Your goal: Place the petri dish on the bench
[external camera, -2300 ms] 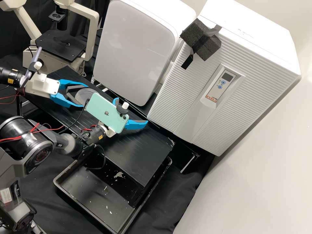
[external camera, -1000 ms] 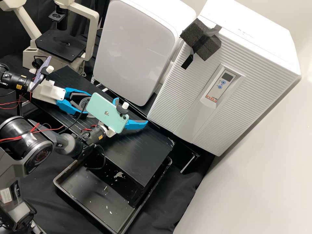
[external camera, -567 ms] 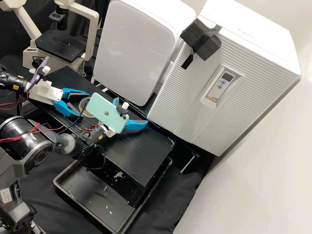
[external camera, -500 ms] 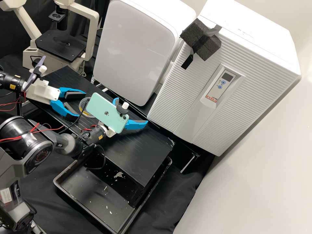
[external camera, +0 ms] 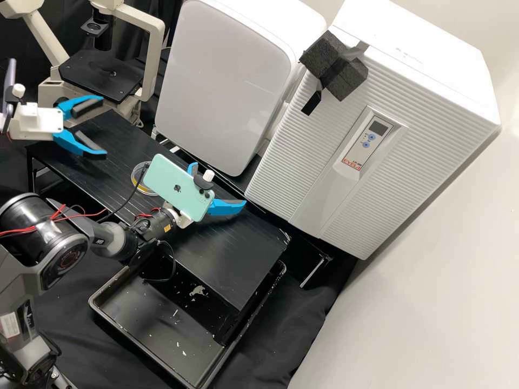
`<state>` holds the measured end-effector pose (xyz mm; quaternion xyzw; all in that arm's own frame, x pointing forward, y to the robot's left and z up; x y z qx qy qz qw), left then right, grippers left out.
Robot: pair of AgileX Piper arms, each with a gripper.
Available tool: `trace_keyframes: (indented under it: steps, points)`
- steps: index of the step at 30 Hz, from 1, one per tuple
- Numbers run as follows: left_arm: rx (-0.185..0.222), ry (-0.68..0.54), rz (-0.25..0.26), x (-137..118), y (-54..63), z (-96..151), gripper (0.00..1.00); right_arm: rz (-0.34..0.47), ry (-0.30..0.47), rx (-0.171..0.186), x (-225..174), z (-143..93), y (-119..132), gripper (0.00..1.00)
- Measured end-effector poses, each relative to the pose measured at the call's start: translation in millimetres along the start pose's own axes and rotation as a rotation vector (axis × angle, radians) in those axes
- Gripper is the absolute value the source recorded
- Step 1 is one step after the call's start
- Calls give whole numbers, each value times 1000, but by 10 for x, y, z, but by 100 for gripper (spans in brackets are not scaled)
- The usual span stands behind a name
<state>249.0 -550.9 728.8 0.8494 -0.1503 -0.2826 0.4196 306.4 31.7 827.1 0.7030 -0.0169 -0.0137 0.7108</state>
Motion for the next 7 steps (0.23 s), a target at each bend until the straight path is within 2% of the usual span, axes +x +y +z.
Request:
trace_keyframes:
  steps: [5,7]
  points:
    - [41,148,41,-121,-13,-126,100,0,0,0,0,0,0,100]
    - [23,212,44,-150,-20,-193,100,0,0,0,0,0,0,100]
